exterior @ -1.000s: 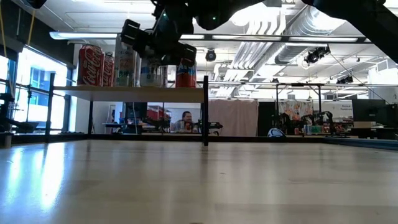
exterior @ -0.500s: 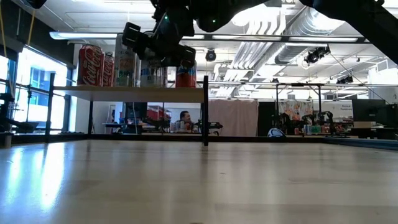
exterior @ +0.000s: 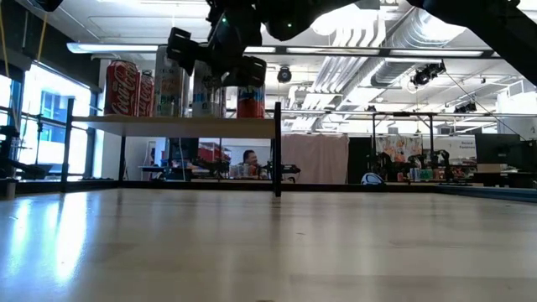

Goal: Place canned beverage on shelf
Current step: Put the blue soda can on the shelf aligned with the other blue soda can, then put the orange soda can on the shelf aligned with the other orange soda can

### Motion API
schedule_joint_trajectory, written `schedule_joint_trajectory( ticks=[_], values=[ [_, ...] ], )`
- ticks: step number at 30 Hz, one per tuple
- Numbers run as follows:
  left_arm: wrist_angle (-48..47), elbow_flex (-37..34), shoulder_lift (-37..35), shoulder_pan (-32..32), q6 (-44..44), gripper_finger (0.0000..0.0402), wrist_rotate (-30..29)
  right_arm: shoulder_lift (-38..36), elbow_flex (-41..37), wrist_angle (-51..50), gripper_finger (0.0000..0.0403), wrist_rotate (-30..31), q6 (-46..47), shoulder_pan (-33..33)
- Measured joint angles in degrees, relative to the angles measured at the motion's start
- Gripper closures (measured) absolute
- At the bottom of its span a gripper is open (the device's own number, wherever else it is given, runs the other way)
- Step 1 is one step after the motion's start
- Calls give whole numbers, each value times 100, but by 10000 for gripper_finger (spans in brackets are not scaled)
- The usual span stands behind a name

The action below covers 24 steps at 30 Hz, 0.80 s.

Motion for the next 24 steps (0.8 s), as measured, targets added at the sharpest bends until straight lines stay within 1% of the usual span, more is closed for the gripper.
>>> schedule_joint_trajectory(
  ticks=[6, 14, 21, 24],
  values=[
    [0, 0, 0, 0, 0, 14, 0, -3, 0, -22, 54, 16, 24, 0],
    [1, 0, -1, 1, 2, 14, 0, 4, 0, -92, 38, 184, 37, 2],
    [2, 0, 0, 2, 0, 14, 2, 14, 0, -271, 6, 244, 39, 55],
    [2, 0, -1, 1, 0, 14, 2, 17, 0, -322, 5, 294, 149, 129]
  ],
)
